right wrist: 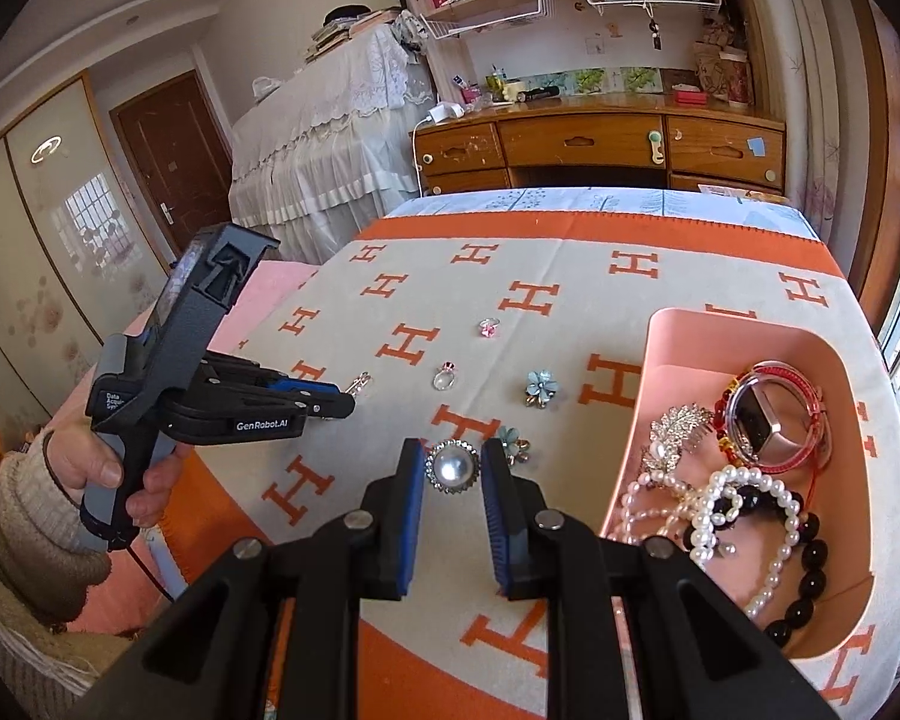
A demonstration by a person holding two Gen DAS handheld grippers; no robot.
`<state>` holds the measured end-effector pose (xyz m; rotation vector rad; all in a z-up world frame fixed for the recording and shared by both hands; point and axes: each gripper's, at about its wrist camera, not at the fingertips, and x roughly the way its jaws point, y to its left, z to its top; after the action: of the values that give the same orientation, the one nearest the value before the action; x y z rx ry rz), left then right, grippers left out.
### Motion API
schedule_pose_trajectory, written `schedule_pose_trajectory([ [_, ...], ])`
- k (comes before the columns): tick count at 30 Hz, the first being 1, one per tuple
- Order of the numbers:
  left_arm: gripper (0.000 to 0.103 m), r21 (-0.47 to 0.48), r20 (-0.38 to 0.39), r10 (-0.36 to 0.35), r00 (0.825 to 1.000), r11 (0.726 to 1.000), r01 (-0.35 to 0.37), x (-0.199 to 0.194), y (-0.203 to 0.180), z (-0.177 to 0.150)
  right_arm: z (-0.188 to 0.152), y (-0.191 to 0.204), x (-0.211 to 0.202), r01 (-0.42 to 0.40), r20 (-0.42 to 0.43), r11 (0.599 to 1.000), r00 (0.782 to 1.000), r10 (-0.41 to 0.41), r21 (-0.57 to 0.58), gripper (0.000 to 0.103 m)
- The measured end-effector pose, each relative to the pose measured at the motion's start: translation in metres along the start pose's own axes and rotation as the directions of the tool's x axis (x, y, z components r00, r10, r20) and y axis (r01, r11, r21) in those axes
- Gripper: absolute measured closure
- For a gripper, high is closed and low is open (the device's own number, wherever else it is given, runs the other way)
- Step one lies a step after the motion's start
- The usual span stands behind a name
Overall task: Organize jewelry
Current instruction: 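Grasp the gold pearl pin with the left tool and lower it into the pink box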
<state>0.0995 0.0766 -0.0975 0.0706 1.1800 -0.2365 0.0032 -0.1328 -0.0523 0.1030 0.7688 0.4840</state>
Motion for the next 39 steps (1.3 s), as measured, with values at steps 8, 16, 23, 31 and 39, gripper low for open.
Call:
schedule_pose_trajectory([
  [8, 0.093, -0.029, 0.053, -0.01, 0.999, 1.0, 0.012, -0.023, -0.006, -0.001, -0.005, -0.027, -0.033, 0.006, 0.091, 0.995, 0.996, -0.015, 0.098, 0.084],
  [16, 0.092, 0.102, 0.132, -0.114, 0.985, 0.99, 0.101, -0.063, -0.068, 0.01, -0.003, -0.068, -0.061, 0.073, 0.149, 0.972, 0.983, -0.107, 0.222, 0.084],
  [23, 0.092, 0.24, 0.146, -0.218, 0.965, 0.954, 0.179, -0.072, -0.137, 0.035, -0.011, -0.098, -0.068, 0.131, 0.126, 0.927, 0.975, -0.185, 0.35, 0.084],
  [31, 0.092, 0.31, 0.092, -0.282, 0.955, 0.919, 0.242, -0.041, -0.192, 0.066, -0.017, -0.113, -0.064, 0.211, 0.051, 0.89, 0.966, -0.253, 0.404, 0.084],
  [39, 0.09, 0.299, -0.004, -0.259, 0.966, 0.922, 0.248, 0.01, -0.206, 0.083, -0.021, -0.11, -0.057, 0.224, -0.02, 0.895, 0.972, -0.234, 0.385, 0.083],
])
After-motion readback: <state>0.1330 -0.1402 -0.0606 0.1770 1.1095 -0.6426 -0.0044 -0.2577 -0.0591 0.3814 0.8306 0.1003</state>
